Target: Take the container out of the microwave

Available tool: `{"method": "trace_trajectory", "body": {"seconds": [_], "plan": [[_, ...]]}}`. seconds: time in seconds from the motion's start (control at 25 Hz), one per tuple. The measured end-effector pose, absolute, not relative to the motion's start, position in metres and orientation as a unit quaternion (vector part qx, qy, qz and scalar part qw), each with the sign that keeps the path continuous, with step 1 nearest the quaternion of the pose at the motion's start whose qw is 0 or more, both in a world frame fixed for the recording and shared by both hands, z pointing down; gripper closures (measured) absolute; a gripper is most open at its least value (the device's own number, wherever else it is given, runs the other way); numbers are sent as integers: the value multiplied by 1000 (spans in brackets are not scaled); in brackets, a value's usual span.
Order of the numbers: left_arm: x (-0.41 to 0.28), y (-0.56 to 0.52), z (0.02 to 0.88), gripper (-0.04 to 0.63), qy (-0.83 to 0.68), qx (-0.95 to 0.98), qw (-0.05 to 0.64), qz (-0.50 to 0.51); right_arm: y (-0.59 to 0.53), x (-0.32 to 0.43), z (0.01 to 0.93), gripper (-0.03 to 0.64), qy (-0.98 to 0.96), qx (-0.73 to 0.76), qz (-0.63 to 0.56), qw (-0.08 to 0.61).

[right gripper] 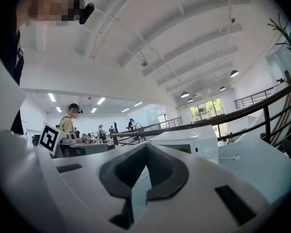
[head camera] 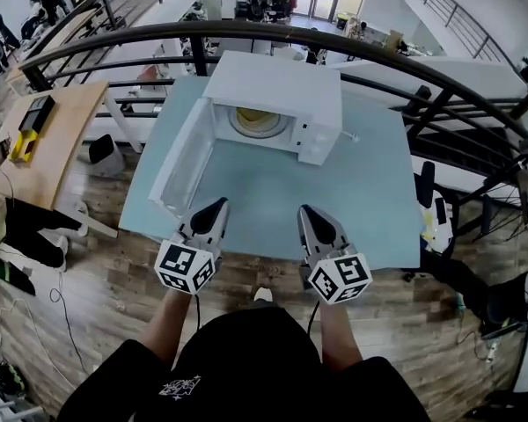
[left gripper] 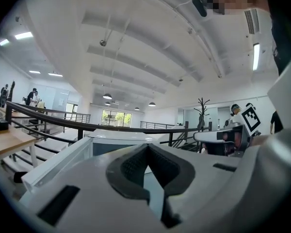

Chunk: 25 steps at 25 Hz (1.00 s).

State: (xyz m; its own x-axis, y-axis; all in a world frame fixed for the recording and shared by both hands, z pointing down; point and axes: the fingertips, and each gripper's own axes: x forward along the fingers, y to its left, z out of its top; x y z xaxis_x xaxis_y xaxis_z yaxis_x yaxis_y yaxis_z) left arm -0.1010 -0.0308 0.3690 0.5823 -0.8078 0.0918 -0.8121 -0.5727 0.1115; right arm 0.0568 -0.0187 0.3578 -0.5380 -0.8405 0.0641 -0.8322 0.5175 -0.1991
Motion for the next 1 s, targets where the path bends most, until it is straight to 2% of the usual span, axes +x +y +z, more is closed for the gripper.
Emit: {"method": "trace_trajectory", "body": {"seconds": [0.6,1.0], "plan": [[-49,-88,397,588,-486,869,63,73,-76,103,388,611,889,-436,-136,16],[-42,-118,410,588,-477,870,43,114,-88,103,393,611,892,-434,-126,2]]}}
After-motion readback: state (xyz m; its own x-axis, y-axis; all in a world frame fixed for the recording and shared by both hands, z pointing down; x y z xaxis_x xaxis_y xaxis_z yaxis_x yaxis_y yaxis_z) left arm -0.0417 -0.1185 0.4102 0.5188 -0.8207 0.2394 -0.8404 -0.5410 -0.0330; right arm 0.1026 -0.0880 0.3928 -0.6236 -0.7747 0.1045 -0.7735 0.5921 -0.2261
